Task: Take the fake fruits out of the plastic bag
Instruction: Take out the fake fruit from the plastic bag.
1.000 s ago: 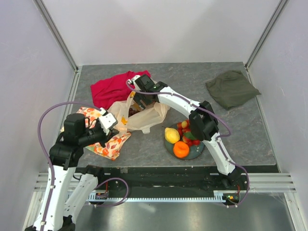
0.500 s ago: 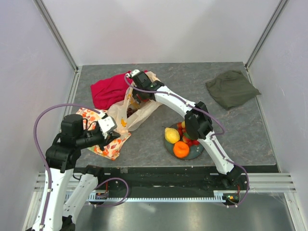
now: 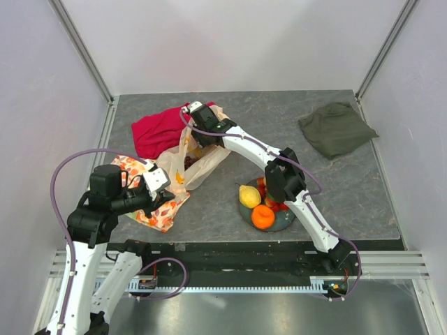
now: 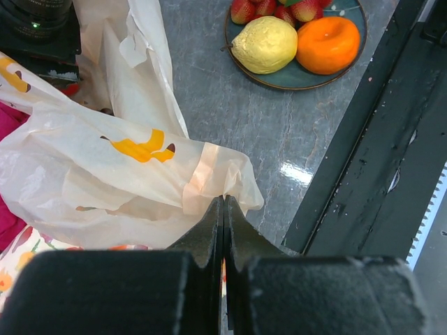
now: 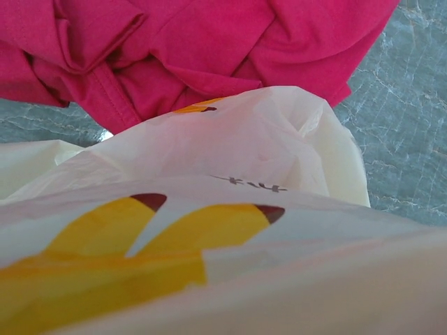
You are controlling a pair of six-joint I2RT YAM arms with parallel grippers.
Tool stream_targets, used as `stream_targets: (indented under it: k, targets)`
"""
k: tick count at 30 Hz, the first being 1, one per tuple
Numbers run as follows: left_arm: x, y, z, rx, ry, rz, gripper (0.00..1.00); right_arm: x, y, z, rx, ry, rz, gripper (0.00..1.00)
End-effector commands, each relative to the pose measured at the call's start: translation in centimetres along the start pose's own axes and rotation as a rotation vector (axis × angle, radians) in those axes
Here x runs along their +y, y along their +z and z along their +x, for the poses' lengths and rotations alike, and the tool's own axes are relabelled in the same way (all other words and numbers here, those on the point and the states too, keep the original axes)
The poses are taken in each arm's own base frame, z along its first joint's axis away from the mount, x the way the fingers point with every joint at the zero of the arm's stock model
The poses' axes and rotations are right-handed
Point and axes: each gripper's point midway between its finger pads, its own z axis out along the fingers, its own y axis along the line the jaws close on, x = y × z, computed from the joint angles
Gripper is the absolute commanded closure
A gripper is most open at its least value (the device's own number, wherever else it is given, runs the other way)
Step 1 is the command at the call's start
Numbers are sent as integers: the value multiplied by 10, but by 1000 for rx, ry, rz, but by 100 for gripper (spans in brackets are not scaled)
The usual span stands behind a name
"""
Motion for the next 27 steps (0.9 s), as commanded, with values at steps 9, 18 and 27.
stream_targets:
  k: [9,18,27]
  targets:
    - [31,20,-8,-31,12,-56,98,-15,-131,-56,-157,-23,-313,80]
    - [63,38,-21,-70,9,-118,98,-6,-218,-50,-259,-137,-567,78]
    - [93,46,-60,-153,-32,-169,98,18,-260,-64,-359,-50,-773,75]
